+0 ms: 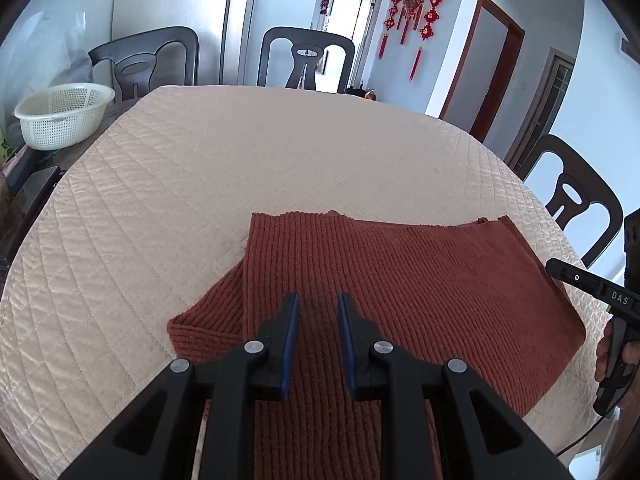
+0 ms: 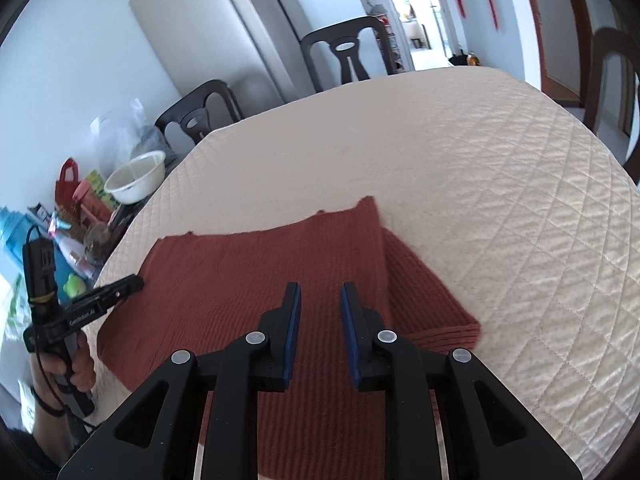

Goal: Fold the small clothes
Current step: 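Open both grippers and withdraw them from the folded sweater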

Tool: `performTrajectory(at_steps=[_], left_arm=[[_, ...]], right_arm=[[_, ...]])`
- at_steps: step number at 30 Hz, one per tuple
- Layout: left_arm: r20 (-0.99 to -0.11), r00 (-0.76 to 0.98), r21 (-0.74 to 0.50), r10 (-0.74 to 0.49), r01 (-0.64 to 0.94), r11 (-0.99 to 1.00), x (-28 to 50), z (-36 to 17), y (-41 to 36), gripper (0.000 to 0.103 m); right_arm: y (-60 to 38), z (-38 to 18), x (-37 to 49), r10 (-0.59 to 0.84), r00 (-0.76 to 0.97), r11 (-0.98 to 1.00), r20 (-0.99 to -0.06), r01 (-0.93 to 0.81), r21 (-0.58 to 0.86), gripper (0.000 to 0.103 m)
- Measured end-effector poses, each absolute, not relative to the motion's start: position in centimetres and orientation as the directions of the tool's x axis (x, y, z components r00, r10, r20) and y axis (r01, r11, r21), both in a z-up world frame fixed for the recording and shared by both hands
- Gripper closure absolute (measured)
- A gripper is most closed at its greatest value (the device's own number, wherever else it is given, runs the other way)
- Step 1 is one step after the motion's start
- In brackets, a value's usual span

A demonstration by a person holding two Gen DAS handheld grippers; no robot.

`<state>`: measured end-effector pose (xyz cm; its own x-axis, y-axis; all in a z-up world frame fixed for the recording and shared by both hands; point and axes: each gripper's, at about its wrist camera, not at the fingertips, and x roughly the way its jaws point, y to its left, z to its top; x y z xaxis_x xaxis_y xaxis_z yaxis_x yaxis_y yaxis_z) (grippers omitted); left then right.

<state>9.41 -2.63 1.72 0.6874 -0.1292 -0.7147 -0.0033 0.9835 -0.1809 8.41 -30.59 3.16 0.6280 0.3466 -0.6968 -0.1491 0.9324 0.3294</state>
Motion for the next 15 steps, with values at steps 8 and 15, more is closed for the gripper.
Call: performTrajectory(at_steps=[8,15], left_arm=[[-0.697,0.711,-0.128,-0.096,0.009,0.992,7.8,2.4,-3.7,0.077],[-0.71,0.695,-0.138,-0.113,0.02,0.99,7.7,1.3,-3.9,0.073]], right_arm=[[-26.3,2.7,7.6,0.351,0.597,0.935,-0.721,-0.271,0.231,0.082],[-25.4,1.9,7.8,0.306,0.583,0.948,-0.752,-0.263,0.182,0.082]])
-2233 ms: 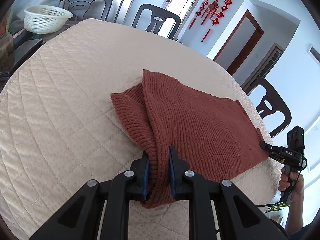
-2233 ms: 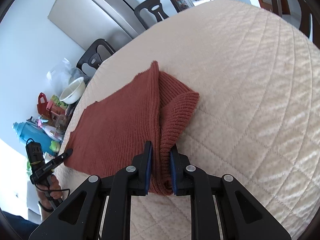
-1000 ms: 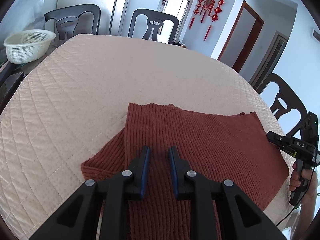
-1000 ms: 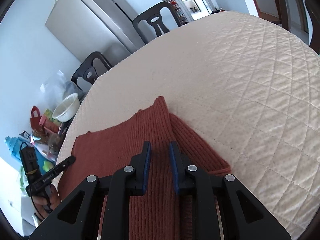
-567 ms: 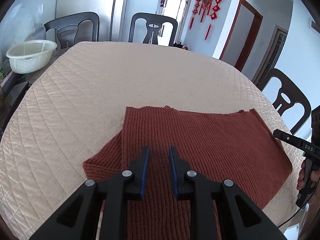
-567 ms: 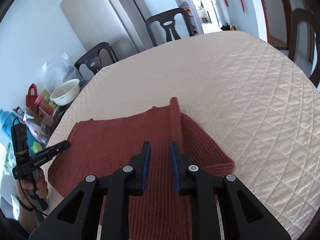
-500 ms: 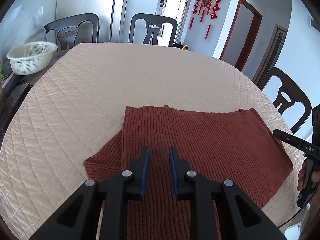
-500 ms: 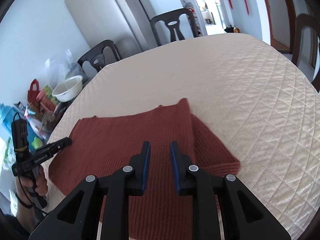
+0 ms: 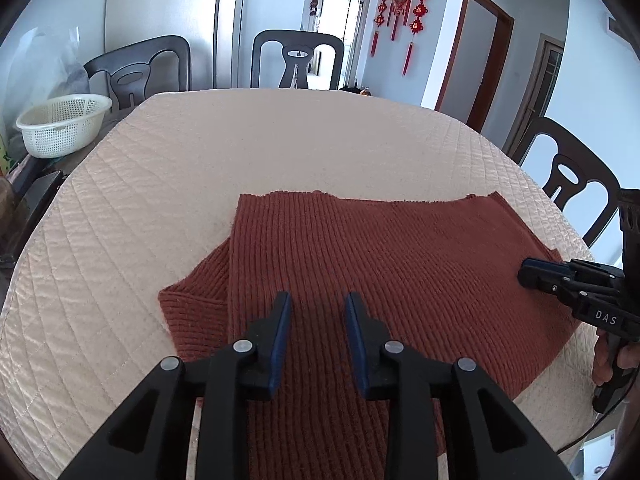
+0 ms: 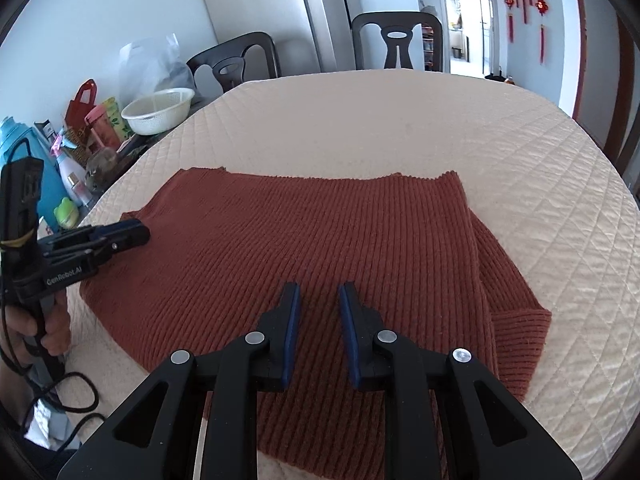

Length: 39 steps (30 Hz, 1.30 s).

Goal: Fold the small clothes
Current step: 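Open both grippers and withdraw them from the folded sweater, then move both grippers to the folded edge and grasp it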

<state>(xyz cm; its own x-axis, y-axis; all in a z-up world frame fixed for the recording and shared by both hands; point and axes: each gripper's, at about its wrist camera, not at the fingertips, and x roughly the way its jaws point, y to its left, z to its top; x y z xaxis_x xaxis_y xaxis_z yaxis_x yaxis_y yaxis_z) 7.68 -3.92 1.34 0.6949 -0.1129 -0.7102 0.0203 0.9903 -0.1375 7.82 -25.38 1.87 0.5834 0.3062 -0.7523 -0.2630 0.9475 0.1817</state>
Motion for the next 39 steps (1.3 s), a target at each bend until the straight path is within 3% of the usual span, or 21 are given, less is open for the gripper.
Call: performTrajectory(at_steps=[12,25,37,39], left_arm=[[-0.693,0.693,-0.161,-0.199,0.12,0.98,5.6,2.1,-5.8,0.07],[-0.703,0.682,-0.174,-0.203,0.111,0.978,3.3,1.0,-5.6,0.069],[-0.671,0.729,-0.224,-0.138,-0.022,0.974,3.0,2.1,-1.6,0.069],[-0.672,0.732,-0.221,-0.108,-0.059,0.973,2.9,2.0,-0.7,0.064]], right_arm=[[-21.0,1.5,6.2,0.341,0.551,0.912,-0.762,-0.391,0.126,0.082],[-19.8,1.7,3.2,0.353,0.551,0.881,-0.756,-0.468,0.069,0.082],[-17.2,2.0,3.4,0.405,0.546,0.847,-0.733,-0.526,0.076,0.082],[-17.2,2.0,4.1,0.411,0.545,0.851,-0.731,-0.516,0.094,0.082]])
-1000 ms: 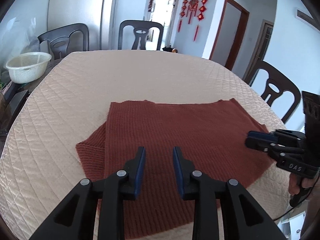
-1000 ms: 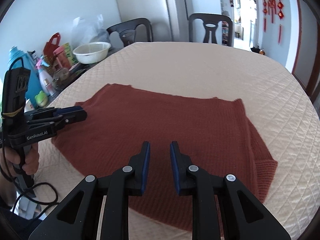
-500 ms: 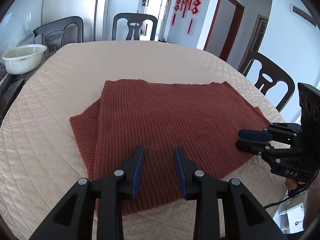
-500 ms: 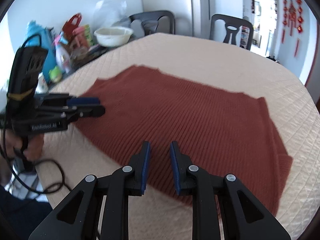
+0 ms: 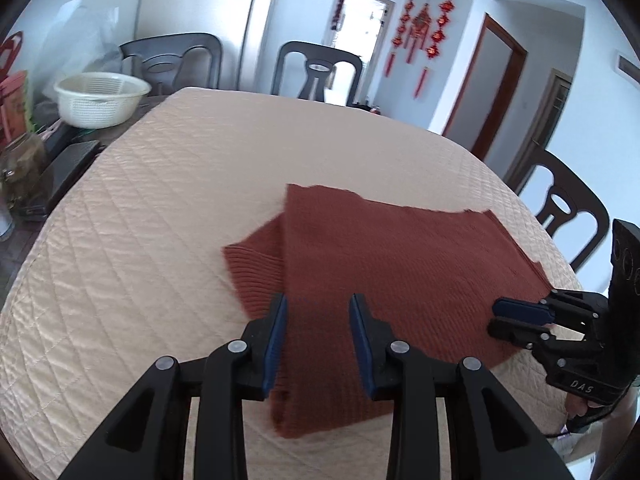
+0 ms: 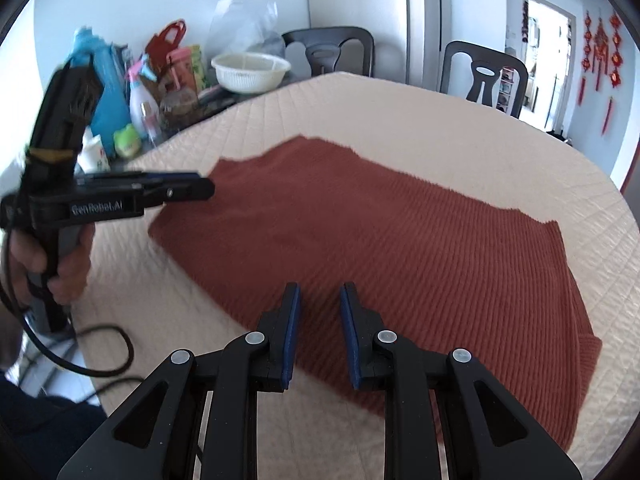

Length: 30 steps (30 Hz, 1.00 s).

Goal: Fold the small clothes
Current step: 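Move both grippers to the folded edge and grasp it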

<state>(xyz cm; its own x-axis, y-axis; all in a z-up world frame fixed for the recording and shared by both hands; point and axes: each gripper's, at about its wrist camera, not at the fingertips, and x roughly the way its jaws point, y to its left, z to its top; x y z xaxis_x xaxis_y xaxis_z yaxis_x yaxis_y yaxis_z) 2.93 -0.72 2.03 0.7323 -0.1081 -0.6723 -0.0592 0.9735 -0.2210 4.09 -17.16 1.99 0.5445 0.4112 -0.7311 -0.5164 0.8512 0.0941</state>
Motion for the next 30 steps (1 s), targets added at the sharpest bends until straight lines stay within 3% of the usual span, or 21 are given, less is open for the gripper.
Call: performTrajectory(at_steps=[2,10,16,30], left_arm=[[-0.671,0.735,-0.241,-0.104,-0.083,0.967,2.9,1.9,0.1,0.059],[-0.701,0.69,-0.329,-0.179,-0.089,0.94,3.7,0.2,0.6,0.055],[-0.7,0.689,-0.351,-0.185,-0.106,0.93,3.7,-0.2,1.1,0.052],[-0.67,0.704,-0.43,-0.238,-0.107,0.896,2.9,-0.4,0.9,0.051]], right_arm=[[-17.2,1.5,5.1,0.403,0.531,0.861,-0.746,-0.496,0.113,0.082],[-18.4,1.4,7.8,0.44,0.513,0.879,-0.737,-0.413,0.237,0.082],[-18.5,1.7,5.1,0.498,0.464,0.833,-0.733,-0.49,0.255,0.082],[-20.3,1.7,2.9,0.532,0.441,0.818,-0.723,-0.489,0.304,0.082]])
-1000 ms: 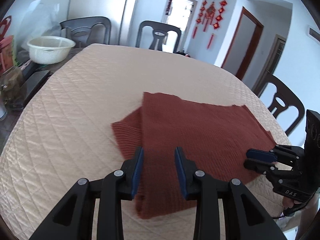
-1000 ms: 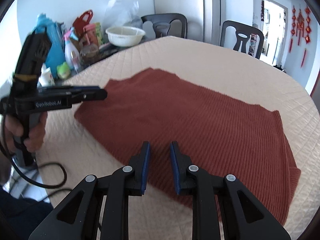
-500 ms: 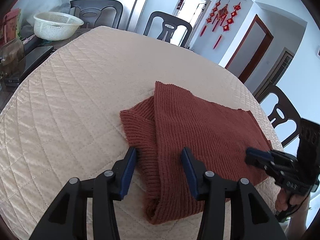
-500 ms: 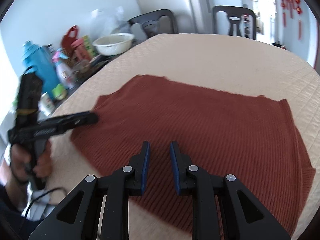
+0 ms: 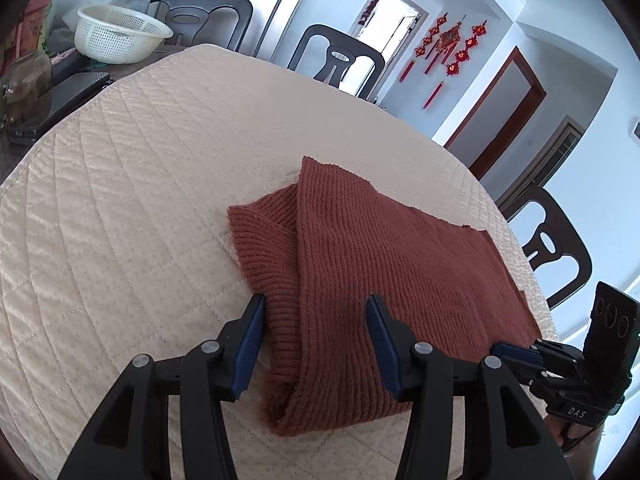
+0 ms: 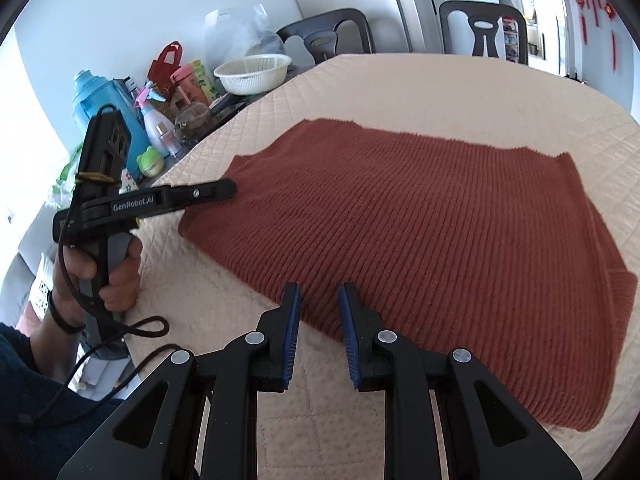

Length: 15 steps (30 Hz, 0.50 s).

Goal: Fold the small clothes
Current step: 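Move both grippers to the folded edge and grasp it, then lift the held edge with both grippers and fold it over again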

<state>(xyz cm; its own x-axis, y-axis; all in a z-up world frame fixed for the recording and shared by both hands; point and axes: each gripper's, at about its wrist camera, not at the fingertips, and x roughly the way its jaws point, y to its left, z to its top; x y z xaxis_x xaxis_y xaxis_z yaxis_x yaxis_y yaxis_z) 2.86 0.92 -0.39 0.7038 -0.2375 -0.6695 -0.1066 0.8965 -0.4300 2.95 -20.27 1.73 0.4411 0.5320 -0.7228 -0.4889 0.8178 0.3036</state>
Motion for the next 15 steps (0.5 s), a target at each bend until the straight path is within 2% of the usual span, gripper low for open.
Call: performTrajectory(at_steps=[2,4,6,8,11,15], left_arm=[[-0.666,0.704,-0.442,-0.246,-0.107,0.891,2.8,-0.4,0.9,0.051],[-0.669,0.705,-0.446,-0.234,-0.129,0.886,2.9,-0.5,1.1,0.055],[-0.679,0.701,-0.443,-0.22,-0.151,0.884,3.0,-0.6,1.2,0.073],[-0.676,0.698,-0.458,-0.236,-0.148,0.877,3.1,-0.6,1.3,0.079],[-0.662,0.708,-0.458,-0.244,-0.125,0.88,3.1,0.1,1.0,0.083],[-0.592,0.743,-0.512,-0.313,-0.046,0.858,3.3,2.6,0.5,0.084]], right_arm=[[-20.7,2.0,3.2,0.527,0.454,0.824,-0.718,-0.48,0.302,0.082],[-21.4,2.0,3.5,0.522,0.467,0.832,-0.713,-0.462,0.306,0.082],[-22.0,2.0,3.7,0.522,0.475,0.838,-0.708,-0.443,0.32,0.082],[-22.5,2.1,3.7,0.52,0.485,0.842,-0.703,-0.427,0.328,0.082],[-23.4,2.2,3.7,0.51,0.501,0.852,-0.699,-0.407,0.329,0.082],[-24.6,2.4,3.8,0.495,0.526,0.864,-0.691,-0.379,0.33,0.082]])
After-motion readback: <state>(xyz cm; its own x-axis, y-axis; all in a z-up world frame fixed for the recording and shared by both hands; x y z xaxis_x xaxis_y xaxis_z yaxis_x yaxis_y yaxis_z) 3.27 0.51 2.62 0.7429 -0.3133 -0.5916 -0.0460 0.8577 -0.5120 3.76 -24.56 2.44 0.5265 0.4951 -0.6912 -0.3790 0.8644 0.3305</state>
